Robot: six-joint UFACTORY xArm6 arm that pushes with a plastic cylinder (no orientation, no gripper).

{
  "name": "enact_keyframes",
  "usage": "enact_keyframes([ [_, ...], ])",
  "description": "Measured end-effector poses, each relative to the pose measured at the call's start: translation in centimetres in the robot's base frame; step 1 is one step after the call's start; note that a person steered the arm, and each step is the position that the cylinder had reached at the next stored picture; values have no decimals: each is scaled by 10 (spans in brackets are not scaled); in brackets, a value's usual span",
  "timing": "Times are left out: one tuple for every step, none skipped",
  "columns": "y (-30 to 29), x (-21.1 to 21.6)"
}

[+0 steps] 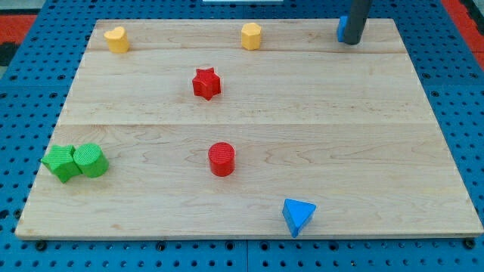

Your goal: Point at the green circle

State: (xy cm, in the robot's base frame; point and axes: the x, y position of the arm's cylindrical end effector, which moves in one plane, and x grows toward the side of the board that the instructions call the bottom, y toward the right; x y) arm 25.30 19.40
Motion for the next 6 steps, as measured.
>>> enact_keyframes([
  [0,8],
  [-22,38],
  [-60,69],
  [-105,130],
  [-204,158],
  [-271,209],
])
